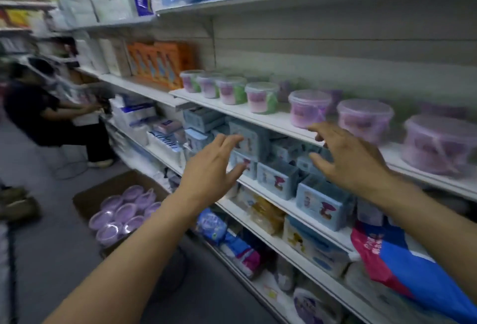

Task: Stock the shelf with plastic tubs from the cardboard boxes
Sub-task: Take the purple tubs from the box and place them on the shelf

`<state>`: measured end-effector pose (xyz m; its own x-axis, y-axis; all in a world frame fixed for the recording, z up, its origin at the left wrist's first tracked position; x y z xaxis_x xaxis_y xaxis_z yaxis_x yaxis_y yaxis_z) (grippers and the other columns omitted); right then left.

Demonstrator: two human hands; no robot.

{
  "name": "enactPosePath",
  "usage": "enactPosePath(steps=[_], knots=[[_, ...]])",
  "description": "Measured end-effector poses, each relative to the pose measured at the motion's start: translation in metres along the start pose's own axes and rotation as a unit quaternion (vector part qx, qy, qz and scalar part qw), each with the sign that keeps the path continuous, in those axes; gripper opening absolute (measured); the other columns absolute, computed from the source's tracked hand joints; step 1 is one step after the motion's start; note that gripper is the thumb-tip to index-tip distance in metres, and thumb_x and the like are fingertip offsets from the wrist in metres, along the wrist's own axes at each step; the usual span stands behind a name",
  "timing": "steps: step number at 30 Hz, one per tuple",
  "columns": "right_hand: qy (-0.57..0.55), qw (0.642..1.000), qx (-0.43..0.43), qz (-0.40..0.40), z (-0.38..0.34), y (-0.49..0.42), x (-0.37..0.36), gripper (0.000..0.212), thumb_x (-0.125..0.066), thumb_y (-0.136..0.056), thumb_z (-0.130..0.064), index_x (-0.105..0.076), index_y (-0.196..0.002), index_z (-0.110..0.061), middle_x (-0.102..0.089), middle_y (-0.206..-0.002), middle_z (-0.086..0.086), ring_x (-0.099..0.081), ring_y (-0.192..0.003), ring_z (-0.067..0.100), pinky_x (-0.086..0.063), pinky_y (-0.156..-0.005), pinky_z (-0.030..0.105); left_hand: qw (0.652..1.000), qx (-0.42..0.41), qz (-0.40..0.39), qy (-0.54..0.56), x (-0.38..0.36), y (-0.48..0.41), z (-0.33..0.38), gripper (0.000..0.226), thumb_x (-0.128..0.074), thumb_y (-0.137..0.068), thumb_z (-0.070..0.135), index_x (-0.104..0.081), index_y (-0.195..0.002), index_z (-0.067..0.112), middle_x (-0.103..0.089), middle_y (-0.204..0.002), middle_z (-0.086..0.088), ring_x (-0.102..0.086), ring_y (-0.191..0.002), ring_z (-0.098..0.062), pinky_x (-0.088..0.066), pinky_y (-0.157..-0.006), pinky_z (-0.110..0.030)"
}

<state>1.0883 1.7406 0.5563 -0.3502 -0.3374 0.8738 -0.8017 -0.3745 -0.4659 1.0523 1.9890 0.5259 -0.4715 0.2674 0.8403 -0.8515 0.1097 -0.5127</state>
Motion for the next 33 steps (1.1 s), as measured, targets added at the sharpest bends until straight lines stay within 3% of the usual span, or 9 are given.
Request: enactPosePath(steps=[3,5,16,23,28,33], knots=[[-0.030,0.998,0.044,-0.026,-0.059,-0.043,-0.053,0.051,-0.054,-0.090,-0.034,-0.036,-0.137,-0.030,-0.051,-0.132,-0.002,-0.054,-0.113,0.023,-0.048,-0.086,0.039,0.998,0.054,-0.011,-0.029,0.008,0.023,-0.084,0.052,-0.054,-0.091,0.044,-0.038,-0.138,0.030,-0.047,-0.128,0.006,-0.057,-0.107,-0.018,-0.051,-0.075,-0.040],[-0.030,0.996,0.061,-0.050,-0.102,-0.074,-0.090,0.052,-0.051,-0.093,-0.035,-0.033,-0.141,-0.030,-0.046,-0.138,-0.004,-0.054,-0.114,0.023,-0.044,-0.081,0.032,0.994,0.099,-0.022,-0.035,0.015,0.035,-0.142,0.052,-0.057,-0.089,0.042,-0.039,-0.137,0.031,-0.048,-0.126,0.007,-0.058,-0.105,-0.018,-0.051,-0.076,-0.039],[-0.011,0.977,0.140,-0.160,-0.288,-0.213,-0.284,0.052,-0.048,-0.093,-0.036,-0.029,-0.141,-0.027,-0.041,-0.143,0.002,-0.048,-0.124,0.027,-0.045,-0.081,0.037,0.960,0.237,-0.112,-0.102,0.020,0.073,-0.416,0.050,-0.056,-0.089,0.042,-0.041,-0.135,0.028,-0.049,-0.129,0.003,-0.057,-0.110,-0.020,-0.052,-0.081,-0.042],[-0.052,0.953,0.143,-0.261,-0.339,-0.267,-0.397,0.046,-0.052,-0.089,-0.037,-0.038,-0.131,-0.025,-0.049,-0.133,0.005,-0.055,-0.112,0.031,-0.050,-0.083,0.042,0.928,0.330,-0.168,-0.050,-0.027,0.093,-0.529,0.041,-0.058,-0.087,0.044,-0.053,-0.124,0.028,-0.056,-0.112,0.002,-0.060,-0.101,-0.022,-0.051,-0.082,-0.041],[-0.066,0.930,0.150,-0.330,-0.370,-0.312,-0.486,0.044,-0.053,-0.090,-0.037,-0.041,-0.132,-0.029,-0.047,-0.139,-0.002,-0.052,-0.120,0.023,-0.049,-0.085,0.039,0.892,0.407,-0.195,0.013,-0.085,0.092,-0.601,0.037,-0.058,-0.088,0.043,-0.055,-0.123,0.030,-0.058,-0.117,0.006,-0.060,-0.097,-0.015,-0.050,-0.078,-0.032],[-0.081,0.888,0.145,-0.428,-0.397,-0.361,-0.599,0.038,-0.053,-0.089,-0.035,-0.047,-0.126,-0.027,-0.057,-0.126,-0.001,-0.058,-0.110,0.023,-0.050,-0.082,0.037,0.839,0.494,-0.204,0.099,-0.156,0.083,-0.676,0.040,-0.059,-0.090,0.034,-0.057,-0.127,0.020,-0.058,-0.129,0.001,-0.060,-0.107,-0.014,-0.040,-0.077,-0.022]])
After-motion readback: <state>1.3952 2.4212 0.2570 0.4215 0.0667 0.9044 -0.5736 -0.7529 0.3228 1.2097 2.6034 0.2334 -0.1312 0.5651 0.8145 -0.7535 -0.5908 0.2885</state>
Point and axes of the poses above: each hand's wrist, its own y-axis away from the middle knuckle, its own x-axis out of the back of the hand, z = x × y, the point moved 2 cm from there along -y, towards the middle knuckle
